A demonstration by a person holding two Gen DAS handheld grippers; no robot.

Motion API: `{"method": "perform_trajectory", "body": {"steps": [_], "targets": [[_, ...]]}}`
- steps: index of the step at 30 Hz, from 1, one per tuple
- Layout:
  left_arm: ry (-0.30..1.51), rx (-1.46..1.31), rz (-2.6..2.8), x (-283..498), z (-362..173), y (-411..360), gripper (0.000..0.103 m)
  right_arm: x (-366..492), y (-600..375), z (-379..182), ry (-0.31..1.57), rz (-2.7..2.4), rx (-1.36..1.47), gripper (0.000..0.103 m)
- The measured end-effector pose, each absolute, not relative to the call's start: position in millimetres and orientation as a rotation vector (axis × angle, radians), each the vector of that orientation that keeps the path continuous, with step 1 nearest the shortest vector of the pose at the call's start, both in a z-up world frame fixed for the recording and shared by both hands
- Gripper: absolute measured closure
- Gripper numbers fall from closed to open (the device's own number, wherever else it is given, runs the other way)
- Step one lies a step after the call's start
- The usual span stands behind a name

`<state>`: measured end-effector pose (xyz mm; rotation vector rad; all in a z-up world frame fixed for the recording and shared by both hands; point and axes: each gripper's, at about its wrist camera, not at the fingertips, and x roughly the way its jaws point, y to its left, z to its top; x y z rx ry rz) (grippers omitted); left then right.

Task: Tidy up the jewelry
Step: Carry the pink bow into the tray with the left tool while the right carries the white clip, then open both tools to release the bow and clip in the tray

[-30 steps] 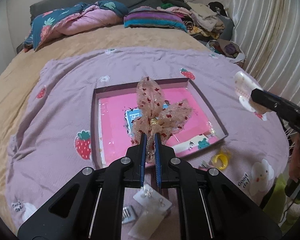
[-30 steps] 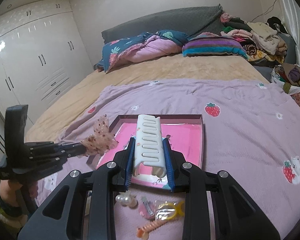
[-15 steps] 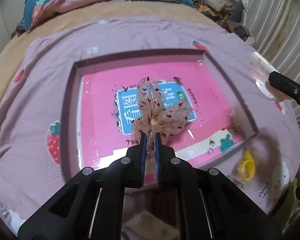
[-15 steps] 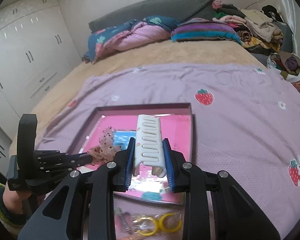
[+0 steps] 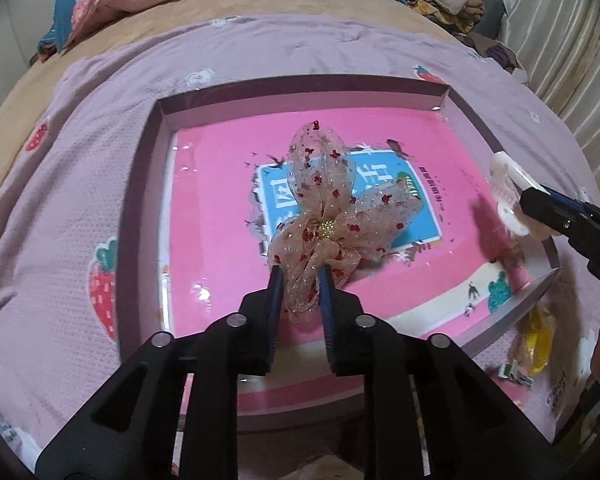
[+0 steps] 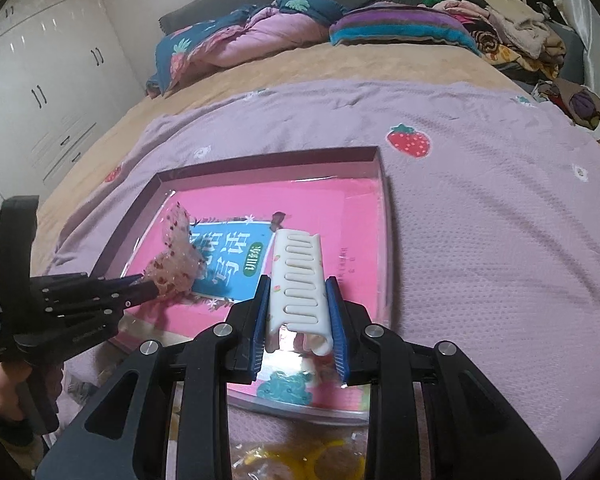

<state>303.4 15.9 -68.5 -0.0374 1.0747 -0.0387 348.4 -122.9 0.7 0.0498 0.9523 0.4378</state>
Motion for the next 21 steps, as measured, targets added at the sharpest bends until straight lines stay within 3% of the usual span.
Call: {"method": "perform_trajectory", "body": {"steps": [12,15,19,21], "targets": [[1.031,-0.071,0.035,291,-51,42,0.024,356,-109,-13,0.983,0.396,0.019,0.076],[1.023,-0.076,0.054,286,-46,47,0.016,356,-112,-16,0.997,0.387,0.042,0.076],[1.005,-0.079,0.076,278,-37,53,0.009,349,-117,-12,0.983,0.381,0.07,0.055],[0.997,-0.085,0.09,272,-30,56,0.009,344,-120,-6,0.97,0.38,0.08,0.054]]}}
